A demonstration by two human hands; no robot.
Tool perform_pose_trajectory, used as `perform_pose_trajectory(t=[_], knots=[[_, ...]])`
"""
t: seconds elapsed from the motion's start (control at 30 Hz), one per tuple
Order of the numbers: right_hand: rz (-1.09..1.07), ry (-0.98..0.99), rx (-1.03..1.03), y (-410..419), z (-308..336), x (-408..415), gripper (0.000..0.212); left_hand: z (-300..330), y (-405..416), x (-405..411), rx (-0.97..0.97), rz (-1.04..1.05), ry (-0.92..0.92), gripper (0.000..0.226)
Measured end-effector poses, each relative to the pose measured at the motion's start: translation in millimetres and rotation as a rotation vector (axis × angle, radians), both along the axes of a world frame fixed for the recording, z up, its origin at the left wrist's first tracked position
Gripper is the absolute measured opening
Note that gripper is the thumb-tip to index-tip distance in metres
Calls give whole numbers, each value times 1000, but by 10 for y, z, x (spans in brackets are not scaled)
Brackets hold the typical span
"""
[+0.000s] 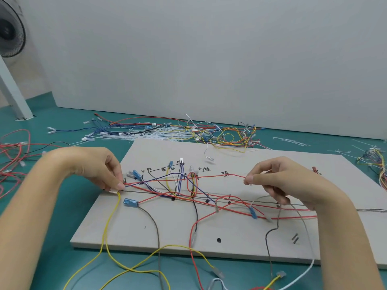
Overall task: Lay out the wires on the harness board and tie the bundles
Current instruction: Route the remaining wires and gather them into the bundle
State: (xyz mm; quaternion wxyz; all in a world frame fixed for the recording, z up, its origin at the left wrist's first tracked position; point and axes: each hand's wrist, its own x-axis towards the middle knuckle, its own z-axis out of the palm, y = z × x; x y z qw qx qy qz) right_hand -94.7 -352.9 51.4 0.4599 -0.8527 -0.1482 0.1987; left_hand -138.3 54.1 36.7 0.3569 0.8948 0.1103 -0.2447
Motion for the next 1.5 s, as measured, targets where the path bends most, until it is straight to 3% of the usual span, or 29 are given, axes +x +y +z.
perform_pose_trajectory(t=[0.3, 0.7, 0.97, 1.07, 1.3, 1.37, 1.5], knots=[[-56, 38, -30, 3, -29, 20, 11, -4, -56, 6, 105, 9, -52, 21], [-63, 42, -28, 19, -42, 25, 11, -10, 54, -20, -7, 9, -32, 14], [-90, 50, -2, 31, -55, 31, 9, -36, 26, 4, 17, 68, 6, 8], [-167, 12, 101, 24, -45, 43, 3, -40, -5, 25, 46, 101, -12, 11], [-260, 160, 702, -18, 31, 94, 21, 9, -126, -17, 97, -15, -168, 21], [-285, 175, 727, -18, 34, 86, 30, 0, -202, -14, 144, -90, -229, 35], [-351, 170, 706, -40, 45, 66, 21, -4, -281, -16, 190, -183, -269, 48]])
